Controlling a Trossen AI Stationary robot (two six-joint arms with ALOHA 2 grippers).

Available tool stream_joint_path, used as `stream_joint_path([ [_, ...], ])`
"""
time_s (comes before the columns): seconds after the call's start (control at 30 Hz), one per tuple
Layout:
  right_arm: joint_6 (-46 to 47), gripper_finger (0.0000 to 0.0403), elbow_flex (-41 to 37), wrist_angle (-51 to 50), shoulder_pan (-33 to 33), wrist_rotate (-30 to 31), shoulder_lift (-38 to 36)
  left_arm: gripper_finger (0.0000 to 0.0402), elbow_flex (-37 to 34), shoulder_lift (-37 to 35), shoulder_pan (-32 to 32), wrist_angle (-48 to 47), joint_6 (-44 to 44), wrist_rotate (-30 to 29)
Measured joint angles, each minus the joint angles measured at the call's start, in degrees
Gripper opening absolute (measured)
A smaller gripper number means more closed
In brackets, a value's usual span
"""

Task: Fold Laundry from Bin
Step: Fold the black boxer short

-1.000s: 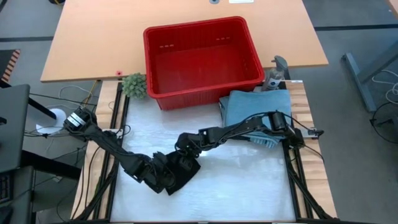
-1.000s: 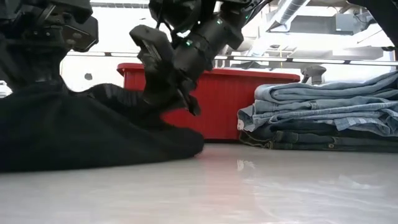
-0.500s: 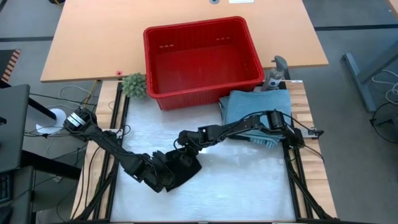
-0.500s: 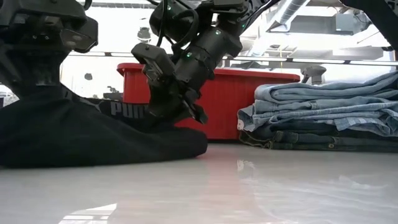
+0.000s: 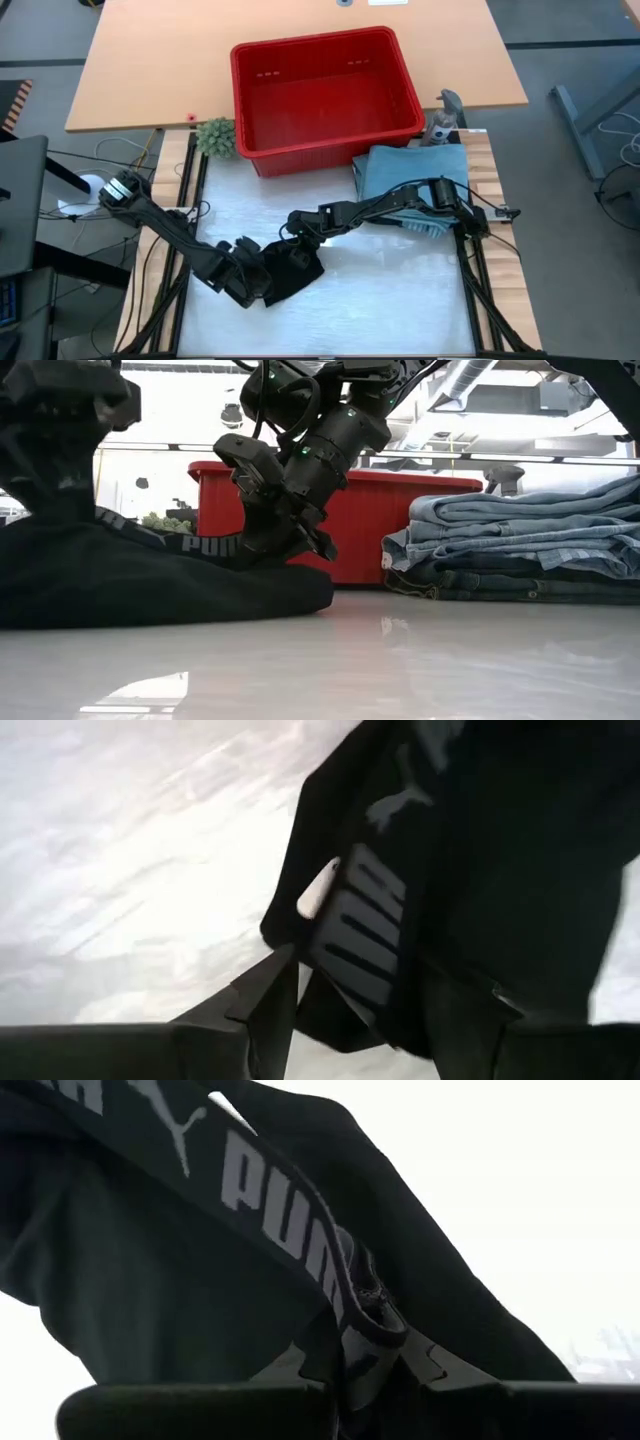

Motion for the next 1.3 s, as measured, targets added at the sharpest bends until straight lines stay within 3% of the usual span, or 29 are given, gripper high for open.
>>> stream_joint_path([
  [0.23, 0.0, 0.0073, 0.0, -0.1, 0.0, 0.0, 0.0, 0.0173, 0.0, -2.6, -0.2, -1.9, 2.9, -0.4],
  [0.63, -0.5, 0.0073, 0.0, -1.4, 0.0, 0.4, 0.0, 0.0173, 0.0, -3.6, -0.7, -2.0, 14.2, 5.1],
  [0.8, -0.6, 0.0073, 0.0, -1.5, 0.0, 0.4, 0.0, 0.0173, 0.0, -6.2, -1.3, -4.1, 13.8, 4.1],
  [0.93, -0.7, 0.0073, 0.0, -1.6, 0.0, 0.7, 0.0, 0.0173, 0.0, -10.1, -3.1, -4.6, 9.8, -3.4],
  [1.07, -0.6, 0.0073, 0.0, -1.6, 0.0, 1.4, 0.0, 0.0173, 0.0, -12.9, -6.8, 3.9, 7.0, -25.2],
  [1.13, -0.5, 0.0073, 0.0, -1.6, 0.0, 1.6, 0.0, 0.0173, 0.1, -12.4, -7.8, 8.3, 10.0, -32.1],
  [1.3, -0.5, 0.0073, 0.0, -1.6, 0.0, 1.6, 0.0, 0.0173, 0.1, -6.5, -7.1, 16.7, 15.9, -34.6],
])
